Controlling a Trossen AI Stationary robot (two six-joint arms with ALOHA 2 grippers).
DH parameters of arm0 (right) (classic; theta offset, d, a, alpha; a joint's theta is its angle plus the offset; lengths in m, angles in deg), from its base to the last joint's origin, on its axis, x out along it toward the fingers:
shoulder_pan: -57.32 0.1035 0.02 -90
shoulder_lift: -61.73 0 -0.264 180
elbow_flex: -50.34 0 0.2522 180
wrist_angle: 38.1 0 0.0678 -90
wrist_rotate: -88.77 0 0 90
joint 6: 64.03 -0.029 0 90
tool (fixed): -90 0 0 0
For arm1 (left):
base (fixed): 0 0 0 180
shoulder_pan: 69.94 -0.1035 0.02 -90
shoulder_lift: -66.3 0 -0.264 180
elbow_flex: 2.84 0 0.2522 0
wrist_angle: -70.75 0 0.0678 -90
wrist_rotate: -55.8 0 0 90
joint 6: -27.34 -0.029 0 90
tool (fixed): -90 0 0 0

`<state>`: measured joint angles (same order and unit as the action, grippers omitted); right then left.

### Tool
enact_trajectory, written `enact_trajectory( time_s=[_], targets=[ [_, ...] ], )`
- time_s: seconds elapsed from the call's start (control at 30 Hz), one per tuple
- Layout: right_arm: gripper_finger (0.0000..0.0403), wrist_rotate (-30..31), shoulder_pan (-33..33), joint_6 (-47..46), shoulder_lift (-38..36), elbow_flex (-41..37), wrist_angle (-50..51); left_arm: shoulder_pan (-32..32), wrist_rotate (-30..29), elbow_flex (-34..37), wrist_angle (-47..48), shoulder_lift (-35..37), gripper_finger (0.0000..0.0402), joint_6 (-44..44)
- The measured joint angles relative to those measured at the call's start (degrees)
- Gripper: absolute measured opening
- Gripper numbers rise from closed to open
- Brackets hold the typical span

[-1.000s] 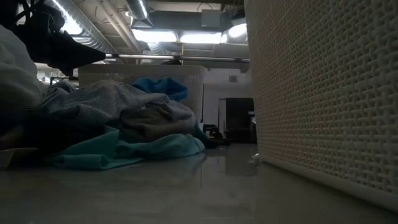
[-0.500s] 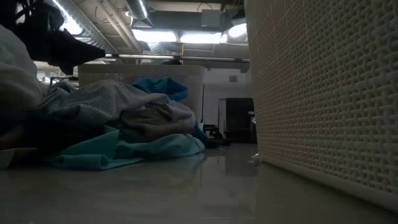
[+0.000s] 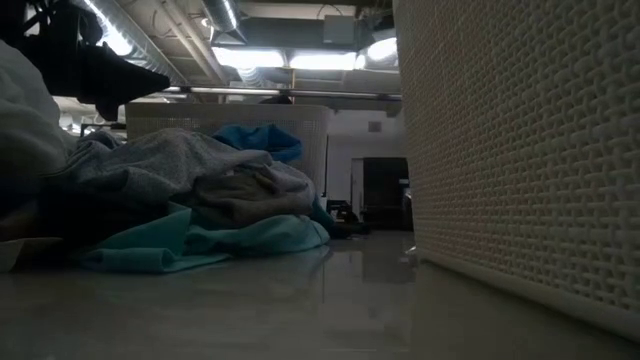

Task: Sort clothes
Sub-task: Put the white patterned shirt into the bottom white laundry organizer, then put the white shirt into the bottom white laundry organizer

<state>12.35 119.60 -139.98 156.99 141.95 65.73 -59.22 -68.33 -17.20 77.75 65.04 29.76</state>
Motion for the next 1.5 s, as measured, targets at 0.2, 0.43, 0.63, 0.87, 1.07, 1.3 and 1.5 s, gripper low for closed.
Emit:
enact_trajectory(
  time_s=[0.2,0.43,0.63,0.87,1.07,1.3,1.5],
  targets=[
    [0.0143,5.4,0.0,4.9,0.0,0.0,-0.1,0.0,1.1,-0.8,0.3,0.0,0.0094,2.8],
    [0.0154,6.6,0.0,11.3,0.0,2.5,0.0,0.0,4.9,-9.9,0.4,-3.0,0.0213,-0.8],
    [0.0154,16.6,0.0,18.4,0.0,10.1,0.0,0.2,5.0,-24.5,8.6,-18.1,0.024,-4.3],
    [0.0154,34.6,0.0,29.5,0.0,15.2,-3.1,4.3,7.1,-47.2,32.7,-40.8,0.0231,0.2],
    [0.0154,44.9,0.0,35.1,0.1,13.9,-4.6,11.6,10.5,-63.6,58.5,-55.1,0.0229,19.8],
    [0.0154,49.6,0.0,37.4,0.2,9.9,-5.4,21.5,22.3,-67.6,74.3,-64.8,0.0229,50.7],
    [0.0154,52.0,0.0,37.5,0.2,6.9,-6.6,30.2,25.7,-67.5,76.8,-68.0,0.0229,70.9]
  ],
)
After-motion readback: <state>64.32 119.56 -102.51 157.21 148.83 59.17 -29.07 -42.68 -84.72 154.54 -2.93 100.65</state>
